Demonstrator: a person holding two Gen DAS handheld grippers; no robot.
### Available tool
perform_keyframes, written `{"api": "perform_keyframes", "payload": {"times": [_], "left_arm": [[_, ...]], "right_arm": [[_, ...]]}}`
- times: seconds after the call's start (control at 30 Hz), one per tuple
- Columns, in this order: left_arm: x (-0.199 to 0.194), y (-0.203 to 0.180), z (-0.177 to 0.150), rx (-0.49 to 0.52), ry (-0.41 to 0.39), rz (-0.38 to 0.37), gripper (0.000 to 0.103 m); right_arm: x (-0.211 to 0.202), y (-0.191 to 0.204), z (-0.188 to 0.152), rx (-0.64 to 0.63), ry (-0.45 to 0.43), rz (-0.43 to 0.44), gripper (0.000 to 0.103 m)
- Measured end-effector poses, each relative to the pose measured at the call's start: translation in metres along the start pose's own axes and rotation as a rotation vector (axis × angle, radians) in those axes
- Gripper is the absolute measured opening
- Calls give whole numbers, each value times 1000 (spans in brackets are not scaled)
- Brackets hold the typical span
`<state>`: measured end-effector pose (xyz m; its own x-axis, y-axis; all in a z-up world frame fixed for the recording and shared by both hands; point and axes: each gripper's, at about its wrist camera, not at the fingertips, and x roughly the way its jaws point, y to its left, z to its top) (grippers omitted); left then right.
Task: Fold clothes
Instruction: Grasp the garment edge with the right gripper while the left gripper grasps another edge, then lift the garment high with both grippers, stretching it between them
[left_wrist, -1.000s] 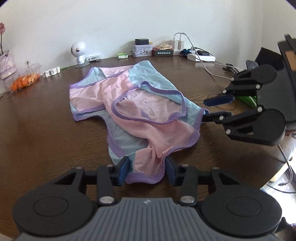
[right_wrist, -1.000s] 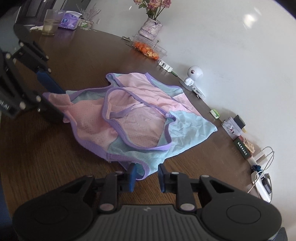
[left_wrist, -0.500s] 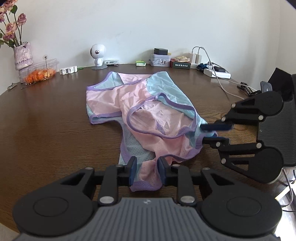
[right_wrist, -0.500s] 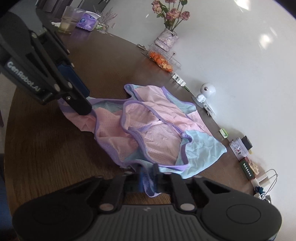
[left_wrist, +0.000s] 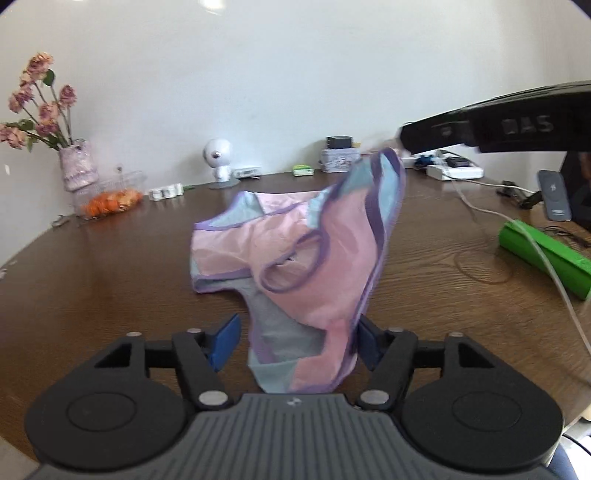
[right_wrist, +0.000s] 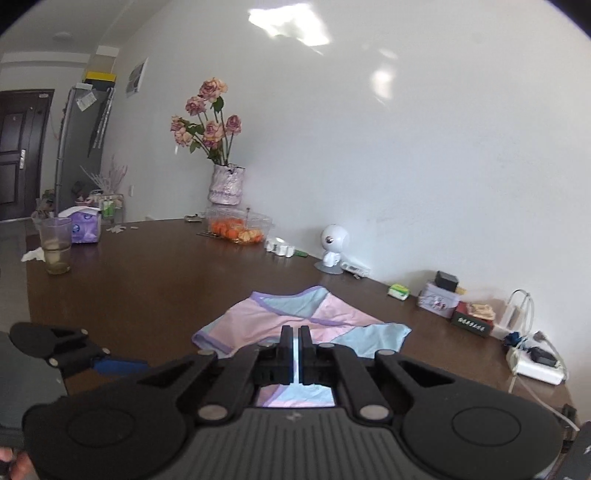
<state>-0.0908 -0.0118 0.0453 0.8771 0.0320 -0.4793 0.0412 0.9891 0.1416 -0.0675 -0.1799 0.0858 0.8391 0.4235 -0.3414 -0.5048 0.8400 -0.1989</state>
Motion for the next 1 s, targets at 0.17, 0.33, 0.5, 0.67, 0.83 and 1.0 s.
{"api": "perform_keyframes", "payload": {"times": [0.17,0.33,0.5,0.67,0.83,1.0], "left_arm": [[6,25,-2,-43,2,118,54],[7,30,-4,-52,44,-1,18],[-3,20,8,-27,-11,-47,8],[-21,25,16,-17,-93,-100,8],[-20,27,4,-57,-91,-186,43],[-11,0,-11,31,-65,-166,43]], "right_arm": [[-9,3,-22,-17,57,-73,1],[0,43,-49,-279,122,83,18],[34,87,-58,-513,134,120,29],[62,104,-64,-613,137,46,2],[51,88,-50,-512,118,-19,3],[24,72,-28,-402,37,-126,3]]}}
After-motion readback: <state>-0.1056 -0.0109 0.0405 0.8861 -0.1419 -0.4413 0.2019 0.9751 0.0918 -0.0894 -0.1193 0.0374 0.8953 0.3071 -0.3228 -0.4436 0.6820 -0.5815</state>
